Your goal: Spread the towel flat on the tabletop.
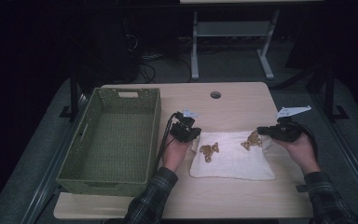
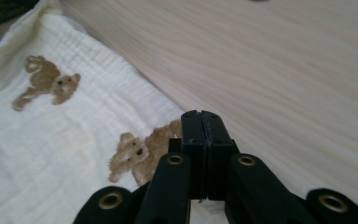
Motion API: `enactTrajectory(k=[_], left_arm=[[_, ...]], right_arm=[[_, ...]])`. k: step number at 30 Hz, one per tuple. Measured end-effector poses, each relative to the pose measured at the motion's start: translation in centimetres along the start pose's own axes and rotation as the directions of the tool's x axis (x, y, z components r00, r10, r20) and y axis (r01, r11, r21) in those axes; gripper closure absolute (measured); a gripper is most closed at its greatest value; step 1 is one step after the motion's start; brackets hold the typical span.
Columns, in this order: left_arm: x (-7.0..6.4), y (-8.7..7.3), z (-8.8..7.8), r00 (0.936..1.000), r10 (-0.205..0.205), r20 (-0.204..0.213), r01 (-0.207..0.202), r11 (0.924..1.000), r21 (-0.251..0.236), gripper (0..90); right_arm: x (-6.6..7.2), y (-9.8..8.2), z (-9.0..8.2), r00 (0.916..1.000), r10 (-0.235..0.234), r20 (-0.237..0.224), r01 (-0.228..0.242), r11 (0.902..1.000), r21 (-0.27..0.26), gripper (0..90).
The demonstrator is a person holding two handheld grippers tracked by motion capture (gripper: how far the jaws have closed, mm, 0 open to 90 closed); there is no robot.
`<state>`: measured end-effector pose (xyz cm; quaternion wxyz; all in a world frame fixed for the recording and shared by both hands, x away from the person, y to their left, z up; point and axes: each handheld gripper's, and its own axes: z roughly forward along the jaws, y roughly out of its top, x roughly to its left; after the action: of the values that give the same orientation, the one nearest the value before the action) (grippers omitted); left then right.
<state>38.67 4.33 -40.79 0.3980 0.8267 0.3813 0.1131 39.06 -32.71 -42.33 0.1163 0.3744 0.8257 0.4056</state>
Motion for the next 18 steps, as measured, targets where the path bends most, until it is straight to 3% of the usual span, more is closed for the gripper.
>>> enactTrajectory(k=[7,10,14,18], left_arm=[[-2.3,-0.6,-4.2,0.999,0.039,0.024,-0.037,0.9972,-0.066,89.0],[-3.3,-1.5,-5.3,0.9982,0.049,0.036,-0.046,0.9967,-0.066,89.0],[-4.4,-3.5,-5.6,0.9966,0.058,0.058,-0.057,0.9982,-0.016,89.0],[-4.9,-5.8,-5.1,0.9966,0.033,0.076,-0.037,0.9981,0.05,89.0]], right_arm=[[3.0,-0.3,-3.5,0.9978,-0.066,-0.007,0.065,0.9963,-0.055,89.0],[4.4,-1.3,-4.6,0.9965,-0.08,-0.026,0.079,0.9955,-0.053,89.0],[5.8,-3.2,-5.1,0.9948,-0.087,-0.053,0.086,0.9962,-0.012,88.9],[6.4,-5.2,-4.9,0.995,-0.071,-0.07,0.075,0.9957,0.054,88.9]])
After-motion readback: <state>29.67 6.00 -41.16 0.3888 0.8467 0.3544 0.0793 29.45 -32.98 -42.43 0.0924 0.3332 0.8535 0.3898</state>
